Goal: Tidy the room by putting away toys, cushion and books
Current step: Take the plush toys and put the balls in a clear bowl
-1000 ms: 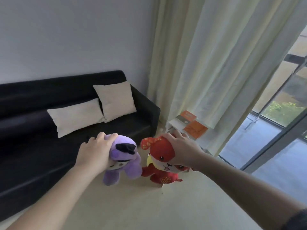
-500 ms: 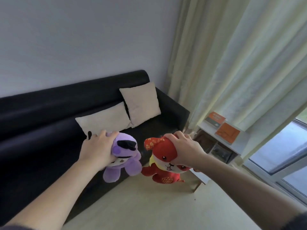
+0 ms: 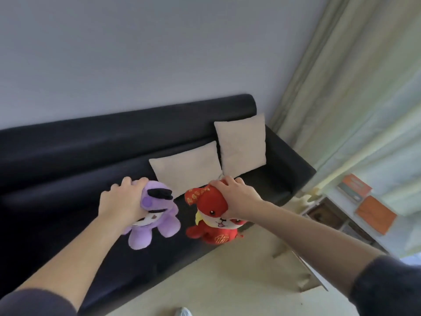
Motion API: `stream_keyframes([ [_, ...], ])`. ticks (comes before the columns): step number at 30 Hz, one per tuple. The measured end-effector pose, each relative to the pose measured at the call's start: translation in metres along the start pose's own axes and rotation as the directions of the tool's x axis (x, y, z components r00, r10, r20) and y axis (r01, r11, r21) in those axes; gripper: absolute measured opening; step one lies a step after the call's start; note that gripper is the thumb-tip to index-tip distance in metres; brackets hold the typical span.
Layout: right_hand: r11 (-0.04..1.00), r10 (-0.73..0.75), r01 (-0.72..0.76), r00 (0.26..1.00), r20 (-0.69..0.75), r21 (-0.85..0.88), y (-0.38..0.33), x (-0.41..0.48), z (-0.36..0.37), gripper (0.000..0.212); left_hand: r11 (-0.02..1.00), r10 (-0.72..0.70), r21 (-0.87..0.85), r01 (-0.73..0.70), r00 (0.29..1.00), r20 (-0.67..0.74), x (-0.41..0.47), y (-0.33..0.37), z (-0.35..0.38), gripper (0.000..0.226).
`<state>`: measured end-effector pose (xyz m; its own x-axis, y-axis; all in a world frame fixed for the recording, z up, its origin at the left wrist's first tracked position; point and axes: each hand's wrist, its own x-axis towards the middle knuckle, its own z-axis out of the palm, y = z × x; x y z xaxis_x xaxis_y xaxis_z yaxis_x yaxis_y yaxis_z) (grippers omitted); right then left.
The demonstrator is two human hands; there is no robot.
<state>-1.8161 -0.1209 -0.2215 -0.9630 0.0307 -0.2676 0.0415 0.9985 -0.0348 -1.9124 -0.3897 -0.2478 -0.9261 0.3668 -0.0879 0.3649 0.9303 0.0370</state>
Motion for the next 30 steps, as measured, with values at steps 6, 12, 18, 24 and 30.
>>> stream_keyframes([
  [6,0.985,-0.156,0.159,0.986,0.057,-0.064,-0.062,0.120,0.012,0.091,0.986,-0.165,-0.010,0.167,0.980,0.111,0.048,-0.083,0.033,0.064],
  [12,0.978,-0.205,0.209,0.972,0.113,-0.024,-0.130,0.239,0.048,0.088,0.977,-0.204,-0.026,0.213,0.960,0.190,0.118,-0.174,0.075,0.064],
  [18,0.969,-0.237,0.246,0.951,0.200,-0.018,-0.174,0.354,0.097,0.092,0.980,-0.182,-0.038,0.196,0.953,0.242,0.193,-0.243,0.132,0.069],
  [24,0.954,-0.272,0.295,0.923,0.272,-0.049,-0.190,0.451,0.142,0.094,0.985,-0.149,-0.042,0.166,0.951,0.272,0.245,-0.287,0.201,0.073],
  [30,0.945,-0.296,0.325,0.895,0.334,-0.035,-0.191,0.520,0.177,0.096,0.982,-0.150,-0.061,0.180,0.931,0.334,0.290,-0.310,0.253,0.080],
])
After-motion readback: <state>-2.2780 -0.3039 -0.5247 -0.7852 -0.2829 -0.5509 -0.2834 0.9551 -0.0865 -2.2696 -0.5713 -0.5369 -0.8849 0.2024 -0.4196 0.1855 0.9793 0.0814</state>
